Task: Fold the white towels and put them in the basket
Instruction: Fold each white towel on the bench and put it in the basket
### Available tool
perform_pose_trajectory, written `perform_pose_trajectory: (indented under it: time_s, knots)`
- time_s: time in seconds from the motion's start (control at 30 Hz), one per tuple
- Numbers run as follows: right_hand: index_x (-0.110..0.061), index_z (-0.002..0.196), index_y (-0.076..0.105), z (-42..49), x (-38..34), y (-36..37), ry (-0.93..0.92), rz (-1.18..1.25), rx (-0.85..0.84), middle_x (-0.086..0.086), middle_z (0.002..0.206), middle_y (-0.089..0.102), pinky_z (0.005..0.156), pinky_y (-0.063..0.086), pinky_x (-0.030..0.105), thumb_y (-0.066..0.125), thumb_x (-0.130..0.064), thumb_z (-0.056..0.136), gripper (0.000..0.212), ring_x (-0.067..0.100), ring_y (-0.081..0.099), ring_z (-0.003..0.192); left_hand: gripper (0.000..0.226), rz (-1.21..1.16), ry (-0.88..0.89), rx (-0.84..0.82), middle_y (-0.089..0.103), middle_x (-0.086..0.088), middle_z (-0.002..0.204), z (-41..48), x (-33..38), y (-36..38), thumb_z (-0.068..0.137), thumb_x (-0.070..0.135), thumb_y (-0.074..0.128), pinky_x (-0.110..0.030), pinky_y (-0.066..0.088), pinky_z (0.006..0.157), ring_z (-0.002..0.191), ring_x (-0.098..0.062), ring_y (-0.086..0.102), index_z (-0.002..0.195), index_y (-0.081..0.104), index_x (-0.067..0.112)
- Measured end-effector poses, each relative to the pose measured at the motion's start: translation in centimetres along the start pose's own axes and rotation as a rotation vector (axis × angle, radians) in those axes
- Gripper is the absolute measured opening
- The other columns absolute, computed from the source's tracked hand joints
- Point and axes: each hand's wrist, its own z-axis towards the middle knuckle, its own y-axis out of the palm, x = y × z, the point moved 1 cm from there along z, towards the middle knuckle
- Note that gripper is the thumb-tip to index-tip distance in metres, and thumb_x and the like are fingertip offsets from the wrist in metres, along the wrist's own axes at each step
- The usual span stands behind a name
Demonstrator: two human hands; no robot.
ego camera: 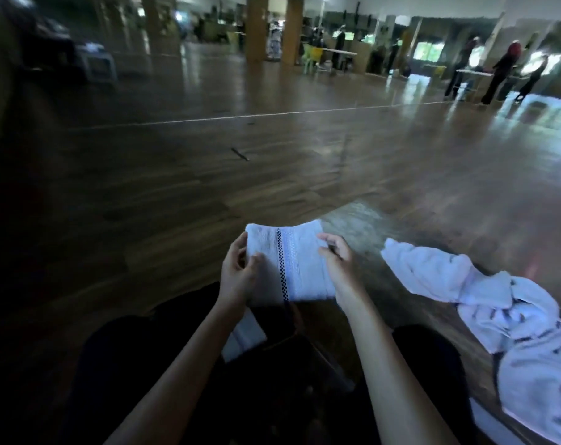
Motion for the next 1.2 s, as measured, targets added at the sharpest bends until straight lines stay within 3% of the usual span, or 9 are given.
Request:
perform_pose_trajectory:
  time_s: [0.17, 0.3, 0.43, 0.5, 0.6, 0.73, 0.8, 1.07, 1.2]
  knots:
    - [-0.029, 0.103, 0.058, 2.1, 5.2, 7.3, 0.113, -0.119, -0.285, -0.006, 0.118, 0.057, 0.079, 0.04, 0.022, 0.05, -0.001, 0.084, 0.034, 0.007, 0.054, 0.101, 0.052, 0.14, -0.108, 0.203, 0.059, -0.008, 0.127, 1.5, -6.1, -6.1, 0.087, 0.01, 0.057, -0.039, 0.046, 0.099, 0.117, -0.021, 0.055, 0.137, 0.045, 0.012]
    - [-0.031, 0.108, 0.058, 4.3, 11.0, 11.3, 0.236, -0.233, -0.425, -0.015, 0.105, 0.057, 0.093, 0.045, 0.039, 0.048, -0.004, 0.084, 0.037, 0.02, 0.053, 0.107, 0.054, 0.202, -0.271, 0.298, 0.053, -0.007, 0.134, 2.0, -12.7, -8.6, 0.09, 0.004, 0.05, -0.04, 0.043, 0.103, 0.12, -0.021, 0.052, 0.142, 0.039, 0.014]
    - [-0.026, 0.114, 0.057, 6.8, 17.3, 14.7, 0.362, -0.287, -0.486, 0.003, 0.114, 0.06, 0.095, 0.044, 0.045, 0.047, 0.001, 0.087, 0.039, 0.034, 0.05, 0.117, 0.053, 0.238, -0.404, 0.382, 0.047, -0.006, 0.14, 4.0, -19.5, -9.8, 0.093, 0.006, 0.047, -0.043, 0.039, 0.106, 0.126, -0.021, 0.046, 0.144, 0.035, 0.016]
    - [-0.025, 0.113, 0.057, 8.2, 20.5, 16.0, 0.394, -0.297, -0.496, 0.003, 0.114, 0.059, 0.089, 0.048, 0.042, 0.046, 0.003, 0.086, 0.04, 0.03, 0.055, 0.112, 0.053, 0.227, -0.442, 0.404, 0.047, -0.006, 0.14, 5.5, -22.6, -10.5, 0.092, 0.006, 0.048, -0.043, 0.04, 0.105, 0.126, -0.021, 0.047, 0.143, 0.037, 0.016]
    - [-0.028, 0.11, 0.057, 9.9, 26.4, 17.4, 0.443, -0.317, -0.505, 0.001, 0.121, 0.056, 0.081, 0.047, 0.031, 0.047, 0.002, 0.085, 0.039, 0.007, 0.055, 0.094, 0.054, 0.219, -0.496, 0.379, 0.051, -0.005, 0.137, 7.3, -28.2, -11.8, 0.089, 0.009, 0.054, -0.042, 0.044, 0.101, 0.122, -0.019, 0.051, 0.14, 0.042, 0.018]
    - [-0.022, 0.113, 0.056, 11.6, 33.3, 19.2, 0.519, -0.35, -0.48, -0.001, 0.112, 0.056, 0.07, 0.047, 0.023, 0.044, 0.004, 0.087, 0.038, 0.0, 0.053, 0.079, 0.052, 0.174, -0.577, 0.442, 0.052, -0.004, 0.134, 8.9, -34.9, -12.1, 0.09, 0.001, 0.05, -0.034, 0.044, 0.1, 0.12, -0.017, 0.051, 0.139, 0.043, 0.014]
    - [-0.018, 0.117, 0.055, 12.4, 35.5, 20.0, 0.537, -0.367, -0.471, 0.0, 0.112, 0.054, 0.064, 0.044, 0.017, 0.04, 0.005, 0.087, 0.04, 0.001, 0.051, 0.08, 0.051, 0.175, -0.594, 0.454, 0.052, -0.003, 0.132, 9.7, -37.0, -11.7, 0.091, 0.001, 0.049, -0.03, 0.043, 0.098, 0.118, -0.014, 0.05, 0.14, 0.041, 0.013]
    - [-0.019, 0.119, 0.052, 13.3, 40.3, 20.9, 0.513, -0.462, -0.511, 0.007, 0.123, 0.054, 0.064, 0.041, 0.021, 0.038, 0.003, 0.086, 0.042, 0.016, 0.052, 0.096, 0.049, 0.261, -0.546, 0.46, 0.051, -0.01, 0.135, 9.7, -42.3, -11.7, 0.09, -0.004, 0.047, -0.032, 0.039, 0.106, 0.124, -0.019, 0.048, 0.139, 0.042, 0.005]
    - [-0.014, 0.126, 0.049, 13.1, 40.6, 20.9, 0.439, -0.566, -0.558, 0.009, 0.129, 0.05, 0.08, 0.035, 0.019, 0.039, 0.002, 0.089, 0.042, 0.014, 0.047, 0.105, 0.049, 0.278, -0.548, 0.456, 0.048, -0.01, 0.139, 9.6, -42.8, -12.0, 0.092, 0.001, 0.049, -0.038, 0.037, 0.109, 0.127, -0.018, 0.046, 0.14, 0.04, 0.007]
